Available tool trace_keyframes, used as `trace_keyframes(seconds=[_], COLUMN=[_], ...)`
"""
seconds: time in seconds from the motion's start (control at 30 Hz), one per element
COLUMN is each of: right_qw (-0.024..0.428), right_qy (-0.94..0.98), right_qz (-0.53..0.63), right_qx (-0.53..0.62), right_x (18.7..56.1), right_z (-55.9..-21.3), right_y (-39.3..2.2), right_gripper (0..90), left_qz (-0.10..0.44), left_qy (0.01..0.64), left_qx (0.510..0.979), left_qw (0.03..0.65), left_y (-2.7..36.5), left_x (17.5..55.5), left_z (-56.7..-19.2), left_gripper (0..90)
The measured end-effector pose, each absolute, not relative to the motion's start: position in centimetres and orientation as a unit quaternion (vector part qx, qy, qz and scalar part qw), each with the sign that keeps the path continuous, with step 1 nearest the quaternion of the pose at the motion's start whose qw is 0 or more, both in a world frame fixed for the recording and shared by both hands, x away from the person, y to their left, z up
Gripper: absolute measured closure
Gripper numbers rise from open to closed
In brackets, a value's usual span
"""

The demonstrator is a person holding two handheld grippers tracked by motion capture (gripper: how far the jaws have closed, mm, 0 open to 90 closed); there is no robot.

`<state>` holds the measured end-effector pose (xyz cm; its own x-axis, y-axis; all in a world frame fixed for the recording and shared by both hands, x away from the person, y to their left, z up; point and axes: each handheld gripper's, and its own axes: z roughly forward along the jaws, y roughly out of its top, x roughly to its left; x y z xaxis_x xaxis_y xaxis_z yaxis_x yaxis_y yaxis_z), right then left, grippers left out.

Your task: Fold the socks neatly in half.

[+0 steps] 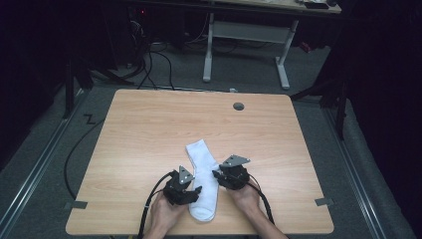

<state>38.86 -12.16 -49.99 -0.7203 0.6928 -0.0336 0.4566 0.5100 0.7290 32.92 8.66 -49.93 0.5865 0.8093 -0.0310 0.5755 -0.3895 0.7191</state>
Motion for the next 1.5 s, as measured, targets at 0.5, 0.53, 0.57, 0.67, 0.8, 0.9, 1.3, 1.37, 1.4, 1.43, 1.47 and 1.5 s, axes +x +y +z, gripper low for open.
trace_keyframes(seconds=[0.5,0.53,0.57,0.67,0.8,0.9,1.3,1.37,1.4,1.43,1.47,1.5], right_qw=[0.188,0.188,0.187,0.179,0.168,0.162,0.147,0.148,0.149,0.149,0.149,0.147], right_qy=[0.837,0.836,0.838,0.842,0.844,0.847,0.861,0.862,0.863,0.863,0.865,0.865], right_qz=[0.369,0.374,0.38,0.386,0.388,0.387,0.372,0.372,0.372,0.372,0.373,0.373], right_qx=[0.357,0.353,0.344,0.333,0.329,0.326,0.314,0.311,0.307,0.307,0.301,0.301], right_x=[39.9,39.7,39.3,38.8,38.6,38.5,37.9,37.7,37.5,37.5,37.4,37.4], right_z=[-49.1,-48.8,-48.5,-48.3,-48.5,-48.8,-49.9,-49.9,-50.0,-50.0,-50.0,-50.0], right_y=[-13.1,-13.1,-13.0,-12.7,-12.2,-11.7,-11.6,-11.8,-12.0,-12.0,-12.1,-12.2], right_gripper=[63.4,64.6,67.0,69.0,69.1,68.0,65.5,65.8,65.9,65.9,66.0,66.1], left_qz=[0.155,0.149,0.148,0.154,0.166,0.167,0.173,0.16,0.155,0.153,0.145,0.145], left_qy=[0.443,0.449,0.45,0.453,0.458,0.47,0.498,0.506,0.506,0.505,0.507,0.506], left_qx=[0.801,0.798,0.798,0.798,0.794,0.79,0.771,0.767,0.77,0.772,0.771,0.771], left_qw=[0.371,0.374,0.372,0.367,0.363,0.356,0.358,0.362,0.356,0.354,0.357,0.359], left_y=[9.0,9.2,9.5,9.7,10.3,10.8,11.1,11.1,10.9,10.8,10.4,10.2], left_x=[36.6,36.9,37.4,37.8,38.8,40.0,43.8,44.3,44.5,44.8,45.2,45.4], left_z=[-49.0,-48.9,-48.8,-48.5,-48.1,-48.1,-47.4,-47.6,-47.8,-47.9,-48.0,-48.0], left_gripper=[40.5,40.4,40.5,39.4,38.7,37.0,35.1,35.1,35.1,35.1,35.3,35.4])
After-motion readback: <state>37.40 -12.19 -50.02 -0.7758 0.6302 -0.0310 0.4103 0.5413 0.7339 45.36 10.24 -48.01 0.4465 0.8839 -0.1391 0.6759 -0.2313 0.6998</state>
